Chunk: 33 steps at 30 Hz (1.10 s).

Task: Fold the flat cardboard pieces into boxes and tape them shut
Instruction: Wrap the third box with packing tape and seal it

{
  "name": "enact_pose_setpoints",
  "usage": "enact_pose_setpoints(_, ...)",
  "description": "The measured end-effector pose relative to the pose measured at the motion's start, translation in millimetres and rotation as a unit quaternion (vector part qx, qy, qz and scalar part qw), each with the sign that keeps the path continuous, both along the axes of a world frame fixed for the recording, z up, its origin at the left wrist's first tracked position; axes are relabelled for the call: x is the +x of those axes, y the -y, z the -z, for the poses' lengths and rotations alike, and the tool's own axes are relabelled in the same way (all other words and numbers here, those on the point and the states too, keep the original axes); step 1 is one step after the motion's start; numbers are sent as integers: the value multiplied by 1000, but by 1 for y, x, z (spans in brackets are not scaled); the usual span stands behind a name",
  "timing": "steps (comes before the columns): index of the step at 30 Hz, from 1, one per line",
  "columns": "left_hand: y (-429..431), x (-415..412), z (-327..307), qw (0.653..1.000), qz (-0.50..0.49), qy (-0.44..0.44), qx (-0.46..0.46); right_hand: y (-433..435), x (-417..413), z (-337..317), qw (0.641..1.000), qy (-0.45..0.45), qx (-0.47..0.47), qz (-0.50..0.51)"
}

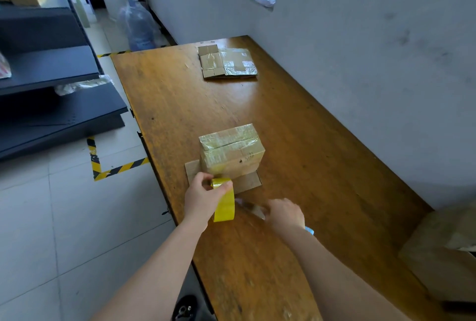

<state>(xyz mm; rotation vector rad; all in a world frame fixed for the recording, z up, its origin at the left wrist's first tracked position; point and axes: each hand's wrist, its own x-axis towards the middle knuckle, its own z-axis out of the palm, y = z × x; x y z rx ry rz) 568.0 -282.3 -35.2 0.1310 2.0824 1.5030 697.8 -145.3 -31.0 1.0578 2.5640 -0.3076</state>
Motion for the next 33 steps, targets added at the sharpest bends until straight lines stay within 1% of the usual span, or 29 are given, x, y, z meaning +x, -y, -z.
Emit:
enact_pose_setpoints(2, 2, -1, 1, 1000, 3, -2, 0, -1, 15, 10, 998, 1, -48, 50)
enact_pose_setpoints(3, 2, -1, 1, 1000, 5, -4, 0, -1, 18, 14, 997, -1, -39, 60)
enact_pose_setpoints(4, 3, -2, 1, 1000, 6, -6, 1, -1, 18, 15, 998, -11, -8, 61)
enact_pose_setpoints(5, 3, -2, 1, 1000, 7, -9, 3, -3, 15, 14, 997, -42, 33, 60)
enact_pose_setpoints(6, 3, -2, 1, 1000, 8, -13, 4, -3, 8, 10, 992, -95, 66, 56)
enact_pose_setpoints(8, 4, -2, 1, 1000, 8, -18, 14, -1, -18, -10, 965, -240, 106, 13)
enact_pose_setpoints(9, 5, -2, 2, 1000, 8, -19, 23, 1, -33, -20, 949, -292, 118, -25)
enact_pose_setpoints(10, 5, -1, 2, 999, 8, -18, 31, 2, -50, -29, 936, -324, 124, -64)
enact_pose_setpoints(11, 5, -1, 2, 999, 9, -16, 34, 4, -66, -35, 932, -326, 122, -102)
enact_pose_setpoints(14, 6, -3, 2, 999, 17, -20, 33, 6, -103, -41, 947, -238, 108, -187)
enact_pose_setpoints(16, 7, -4, 3, 999, 16, -26, 37, 3, -113, -34, 949, -200, 110, -219)
enact_pose_setpoints(18, 7, -6, 4, 999, 14, -27, 40, 0, -115, -29, 945, -195, 102, -240)
enact_pose_setpoints(25, 4, -8, 7, 998, 27, -45, 39, -3, -112, -27, 924, -231, 130, -276)
enact_pose_setpoints(27, 5, -9, 5, 997, 37, -57, 30, -3, -115, -28, 924, -234, 137, -271)
enact_pose_setpoints(30, 8, -8, 3, 997, 47, -61, 26, -1, -120, -26, 927, -204, 157, -271)
enact_pose_setpoints(33, 12, -6, 5, 996, 59, -63, 27, 1, -118, -22, 928, -216, 159, -258)
